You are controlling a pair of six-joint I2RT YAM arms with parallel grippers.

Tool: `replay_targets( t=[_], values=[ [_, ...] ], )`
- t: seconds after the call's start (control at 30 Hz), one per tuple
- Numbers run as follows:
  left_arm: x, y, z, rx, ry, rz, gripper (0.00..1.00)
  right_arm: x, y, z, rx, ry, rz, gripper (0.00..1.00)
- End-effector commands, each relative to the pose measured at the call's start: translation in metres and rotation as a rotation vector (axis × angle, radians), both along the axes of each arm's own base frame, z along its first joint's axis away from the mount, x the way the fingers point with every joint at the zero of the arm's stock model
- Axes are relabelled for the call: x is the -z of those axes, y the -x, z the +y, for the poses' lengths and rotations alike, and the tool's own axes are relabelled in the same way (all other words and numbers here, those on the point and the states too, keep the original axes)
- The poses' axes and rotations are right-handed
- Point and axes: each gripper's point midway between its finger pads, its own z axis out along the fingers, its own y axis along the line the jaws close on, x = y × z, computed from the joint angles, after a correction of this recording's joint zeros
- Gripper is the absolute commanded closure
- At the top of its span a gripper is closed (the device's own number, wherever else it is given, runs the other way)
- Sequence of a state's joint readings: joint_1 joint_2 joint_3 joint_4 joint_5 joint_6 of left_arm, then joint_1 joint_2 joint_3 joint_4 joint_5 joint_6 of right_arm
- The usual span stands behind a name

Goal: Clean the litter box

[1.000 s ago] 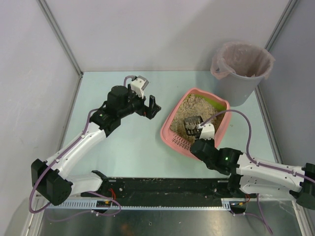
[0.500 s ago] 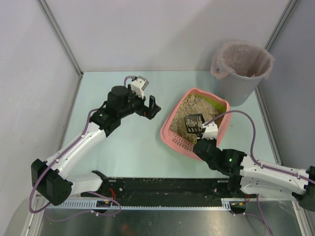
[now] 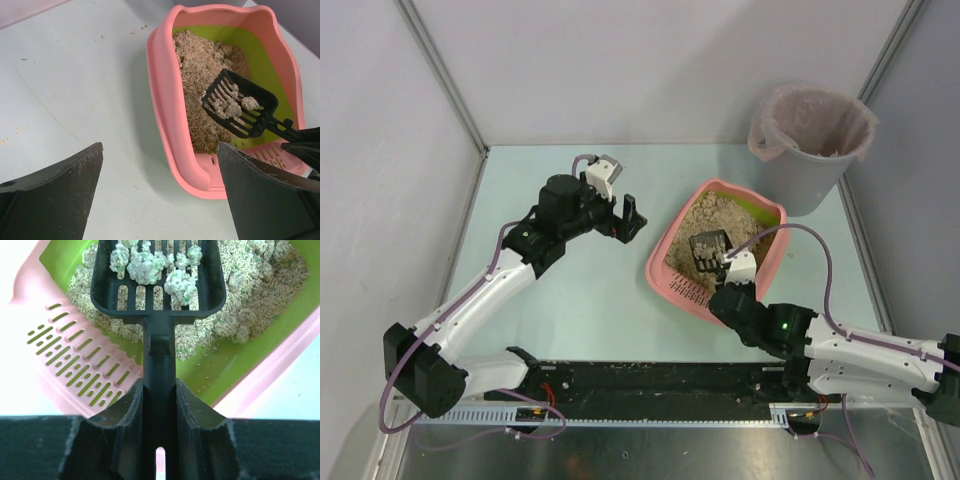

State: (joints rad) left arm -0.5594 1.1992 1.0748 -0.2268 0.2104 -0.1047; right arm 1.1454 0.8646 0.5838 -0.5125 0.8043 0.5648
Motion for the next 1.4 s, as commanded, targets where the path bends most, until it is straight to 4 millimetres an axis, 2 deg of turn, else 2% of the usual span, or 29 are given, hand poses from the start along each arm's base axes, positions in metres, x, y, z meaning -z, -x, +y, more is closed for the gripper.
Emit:
replay_targets(
  t=[0.0, 0.03, 0.1, 0.13, 0.17, 0.23, 0.27, 0.3, 0.33, 0.37, 0.4, 0.47, 0.57, 0.67, 0.7, 0.8, 0.87, 0.9, 0.97, 1.0, 1.07, 1.2, 1.27, 1.33, 1.37],
  values=[
    [-0.01, -0.004, 0.002, -0.017, 0.019, -0.022, 0.0, -0.02, -0.011, -0.014, 0.133, -0.014, -0.075, 1.0],
    [-0.011, -0.004, 0.002, -0.017, 0.02, -0.026, 0.0, -0.018, -0.01, -0.016, 0.116, -0.01, -0.058, 1.0],
    [-0.01, -0.005, 0.004, -0.027, 0.014, -0.028, 0.0, -0.021, -0.005, 0.012, -0.044, -0.073, -0.044, 1.0],
    [-0.012, -0.005, 0.004, -0.028, 0.016, -0.032, 0.0, -0.025, -0.005, 0.019, -0.062, -0.083, -0.059, 1.0],
    [-0.011, -0.005, 0.003, -0.026, 0.016, -0.029, 0.0, -0.024, -0.006, 0.011, -0.02, -0.054, -0.067, 1.0],
    [-0.012, -0.003, 0.002, -0.017, 0.02, -0.027, 0.0, -0.02, -0.01, -0.019, 0.126, -0.014, -0.071, 1.0],
    [-0.012, -0.004, 0.002, -0.017, 0.022, -0.028, 0.0, -0.016, -0.011, -0.016, 0.09, -0.014, -0.054, 1.0],
    [-0.013, -0.005, 0.003, -0.026, 0.02, -0.031, 0.0, -0.022, -0.008, 0.013, -0.031, -0.119, -0.033, 1.0],
    [-0.012, -0.004, 0.003, -0.026, 0.018, -0.032, 0.01, -0.019, -0.004, 0.021, -0.093, -0.094, -0.035, 1.0],
    [-0.012, -0.005, 0.003, -0.026, 0.017, -0.031, 0.0, -0.021, -0.004, 0.02, -0.074, -0.089, -0.043, 1.0],
    [-0.012, -0.005, 0.004, -0.028, 0.016, -0.03, 0.0, -0.018, -0.009, -0.005, 0.027, 0.009, -0.069, 1.0],
    [-0.014, -0.004, 0.003, -0.022, 0.021, -0.034, 0.0, -0.02, -0.013, -0.024, 0.134, 0.004, -0.07, 1.0],
    [-0.012, -0.005, 0.004, -0.029, 0.016, -0.032, 0.0, -0.023, -0.007, 0.012, -0.058, -0.077, -0.043, 1.0],
    [-0.012, -0.004, 0.002, -0.021, 0.019, -0.03, 0.0, -0.021, -0.013, -0.024, 0.121, 0.018, -0.073, 1.0],
    [-0.013, -0.004, 0.003, -0.021, 0.02, -0.031, 0.0, -0.018, -0.012, -0.02, 0.104, -0.016, -0.048, 1.0],
    [-0.011, -0.005, 0.004, -0.029, 0.014, -0.03, 0.0, -0.018, -0.007, 0.015, -0.068, -0.067, -0.028, 1.0],
    [-0.009, -0.005, 0.003, -0.028, 0.01, -0.027, 0.0, -0.016, -0.008, 0.008, -0.022, 0.0, -0.03, 1.0],
    [-0.009, -0.005, 0.003, -0.029, 0.011, -0.026, 0.0, -0.014, -0.011, -0.004, 0.022, 0.046, -0.031, 1.0],
    [-0.01, -0.007, 0.005, -0.038, 0.007, -0.031, 0.0, -0.018, -0.018, -0.01, 0.032, 0.054, -0.015, 1.0],
    [-0.01, -0.009, 0.007, -0.052, 0.004, -0.035, 0.0, -0.018, -0.015, -0.003, -0.013, 0.019, 0.022, 1.0],
    [-0.011, -0.01, 0.009, -0.063, 0.0, -0.041, 0.0, -0.023, -0.016, -0.004, -0.015, -0.019, 0.04, 1.0],
    [-0.012, -0.011, 0.014, -0.079, -0.005, -0.051, 0.0, -0.034, -0.016, -0.019, 0.032, -0.051, 0.04, 1.0],
    [-0.013, -0.013, 0.015, -0.085, -0.005, -0.053, 0.0, -0.04, -0.015, -0.017, 0.007, -0.072, 0.055, 1.0],
    [-0.011, -0.014, 0.016, -0.087, -0.009, -0.053, 0.0, -0.041, -0.019, -0.02, 0.006, -0.072, 0.085, 1.0],
    [-0.01, -0.014, 0.016, -0.087, -0.011, -0.05, 0.0, -0.036, -0.014, -0.017, -0.037, -0.063, 0.128, 1.0]
  ],
)
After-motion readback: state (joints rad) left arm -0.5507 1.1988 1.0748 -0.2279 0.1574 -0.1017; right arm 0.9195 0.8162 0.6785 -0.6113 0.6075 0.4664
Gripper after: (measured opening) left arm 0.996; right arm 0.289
